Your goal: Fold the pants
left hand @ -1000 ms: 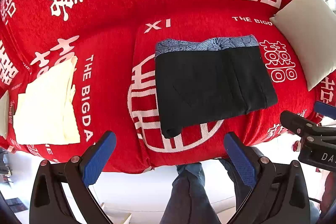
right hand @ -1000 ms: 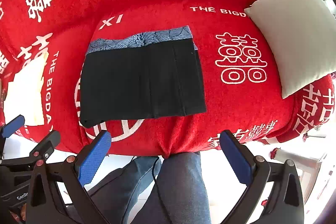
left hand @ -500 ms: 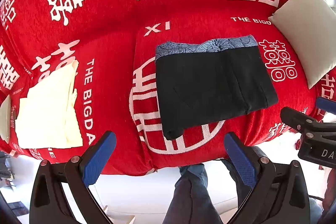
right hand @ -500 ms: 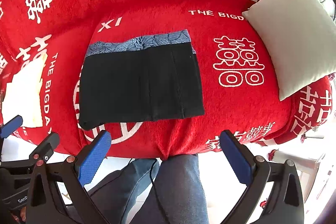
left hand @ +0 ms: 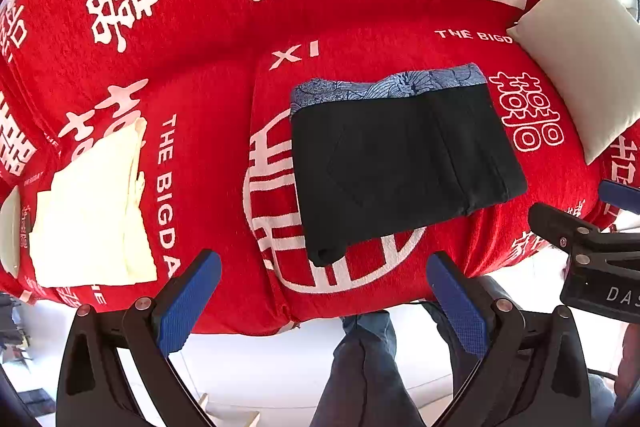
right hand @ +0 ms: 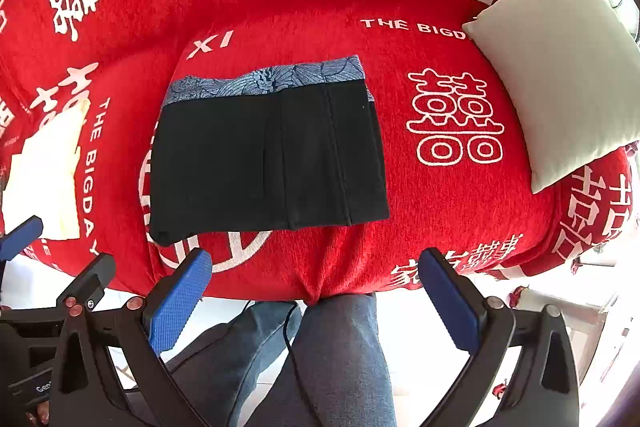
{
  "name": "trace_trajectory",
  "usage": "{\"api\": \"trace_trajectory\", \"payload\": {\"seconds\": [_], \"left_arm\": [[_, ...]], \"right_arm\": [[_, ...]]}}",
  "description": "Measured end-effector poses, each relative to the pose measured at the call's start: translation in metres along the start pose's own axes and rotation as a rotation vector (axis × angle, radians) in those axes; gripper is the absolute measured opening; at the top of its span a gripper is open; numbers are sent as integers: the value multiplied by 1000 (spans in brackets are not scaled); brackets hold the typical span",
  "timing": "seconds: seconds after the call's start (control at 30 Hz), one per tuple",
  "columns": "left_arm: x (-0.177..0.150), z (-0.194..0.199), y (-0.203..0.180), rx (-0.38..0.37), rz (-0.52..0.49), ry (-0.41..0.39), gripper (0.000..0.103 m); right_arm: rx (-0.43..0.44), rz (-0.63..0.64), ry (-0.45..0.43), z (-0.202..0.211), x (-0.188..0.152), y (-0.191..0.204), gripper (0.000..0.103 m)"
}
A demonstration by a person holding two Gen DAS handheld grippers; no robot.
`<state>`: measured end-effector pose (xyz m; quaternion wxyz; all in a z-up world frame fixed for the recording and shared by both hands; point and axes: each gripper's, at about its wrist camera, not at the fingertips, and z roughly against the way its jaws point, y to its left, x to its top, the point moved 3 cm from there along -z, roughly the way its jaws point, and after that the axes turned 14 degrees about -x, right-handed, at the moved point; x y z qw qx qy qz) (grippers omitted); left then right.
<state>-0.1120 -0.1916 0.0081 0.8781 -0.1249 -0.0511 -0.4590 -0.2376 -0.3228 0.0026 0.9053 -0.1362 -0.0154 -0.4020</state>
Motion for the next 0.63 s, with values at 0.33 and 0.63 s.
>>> {"api": "trace_trajectory", "payload": {"seconds": [0.33,0.63], "left_arm": [[-1,-2,0,-4,1,7,103],[-3,0,-2,-3,-9,-8,103]], "right_arm": [[-4,6,2,-1,-1,1,103],[-1,7,4,-2,-1,2,103]]}}
